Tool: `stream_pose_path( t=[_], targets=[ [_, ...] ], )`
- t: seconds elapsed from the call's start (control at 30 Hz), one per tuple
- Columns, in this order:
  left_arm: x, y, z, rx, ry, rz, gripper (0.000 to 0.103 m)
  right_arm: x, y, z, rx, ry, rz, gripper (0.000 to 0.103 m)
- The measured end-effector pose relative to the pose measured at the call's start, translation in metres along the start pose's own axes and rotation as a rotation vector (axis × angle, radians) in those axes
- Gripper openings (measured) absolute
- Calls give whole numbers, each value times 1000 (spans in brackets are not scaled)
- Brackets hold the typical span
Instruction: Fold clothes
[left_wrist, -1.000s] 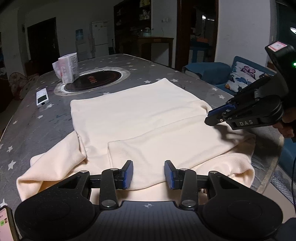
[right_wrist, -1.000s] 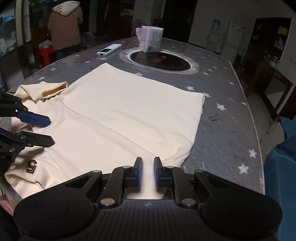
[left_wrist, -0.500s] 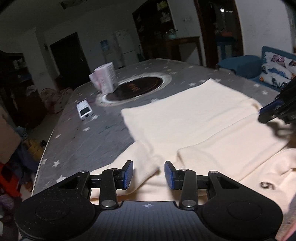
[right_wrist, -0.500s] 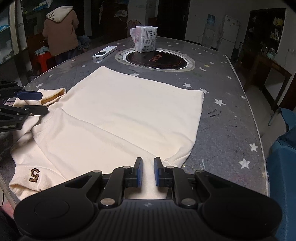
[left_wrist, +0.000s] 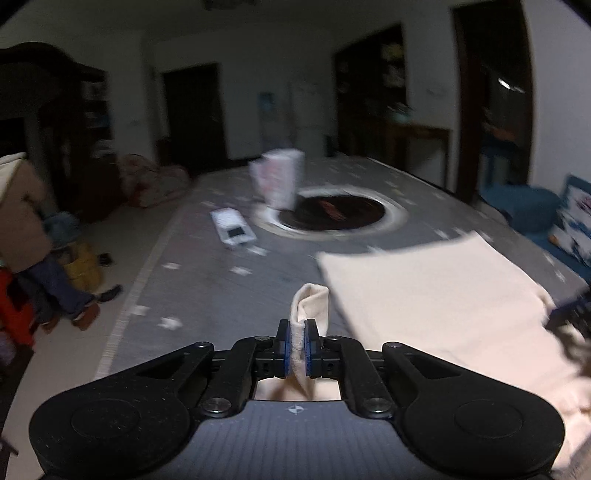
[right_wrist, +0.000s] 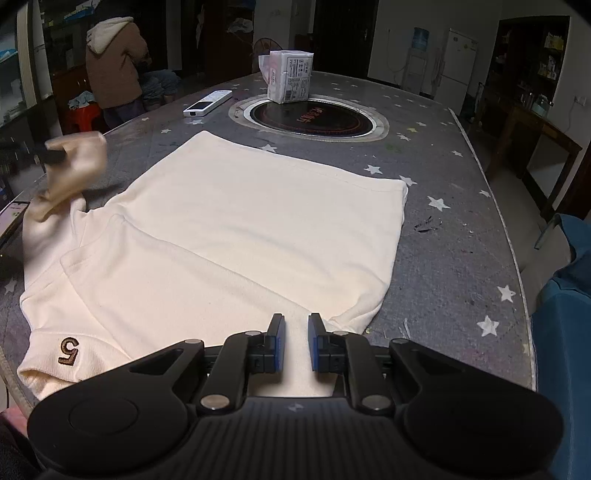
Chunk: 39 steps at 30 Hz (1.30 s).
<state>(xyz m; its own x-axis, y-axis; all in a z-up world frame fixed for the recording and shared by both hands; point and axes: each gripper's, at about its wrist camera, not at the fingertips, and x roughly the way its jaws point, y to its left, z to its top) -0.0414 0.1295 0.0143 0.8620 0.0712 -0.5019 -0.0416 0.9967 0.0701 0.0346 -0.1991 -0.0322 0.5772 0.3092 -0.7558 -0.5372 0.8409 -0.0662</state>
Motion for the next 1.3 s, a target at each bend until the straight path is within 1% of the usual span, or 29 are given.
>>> stream_pose_path(
  t=[0.17,0.23,0.27,0.33,0.37,0.4,0.47,0.57,0.7,0.73,0.77,0.87,1.0,1.13,1.2,1.27,1.3],
  targets=[
    [-7,42,4,-97,-1,123,7,1,3,3,-18,11,-9,14],
    [-9,58,1,-139,10,159,7,1,5,4,-33,16,-16,16],
    [-11,65,-1,-157,16,171,7,1,6,6,-44,17,-18,18],
    [-13,76,-7,-184,37,187,6,0,12,9,-77,15,-24,24],
    [-12,81,-11,-196,50,189,6,-2,16,12,-100,7,-26,30],
    [-10,85,-14,-208,64,191,6,-4,20,15,-122,0,-27,33],
    [-5,92,-20,-227,85,198,6,-9,33,25,-174,-21,-5,33],
    [2,99,-27,-260,107,203,7,-13,52,43,-222,-42,83,33],
    [7,106,-34,-285,123,205,7,-9,89,67,-290,-50,224,30],
    [8,109,-36,-292,128,205,7,-7,99,72,-309,-52,258,27],
    [9,111,-37,-299,134,204,7,-5,109,77,-328,-54,290,22],
    [13,116,-42,-316,150,197,7,7,139,86,-376,-45,369,16],
    [18,119,-47,-328,168,183,7,31,170,90,-421,-11,391,11],
    [22,121,-49,-334,177,177,7,54,183,91,-414,15,385,11],
    [23,124,-51,-344,185,174,7,58,187,92,-421,11,376,11],
    [21,127,-51,-359,185,166,11,56,189,95,-421,8,373,11],
    [19,128,-51,-365,180,163,11,55,190,97,-426,4,374,11]
  ],
)
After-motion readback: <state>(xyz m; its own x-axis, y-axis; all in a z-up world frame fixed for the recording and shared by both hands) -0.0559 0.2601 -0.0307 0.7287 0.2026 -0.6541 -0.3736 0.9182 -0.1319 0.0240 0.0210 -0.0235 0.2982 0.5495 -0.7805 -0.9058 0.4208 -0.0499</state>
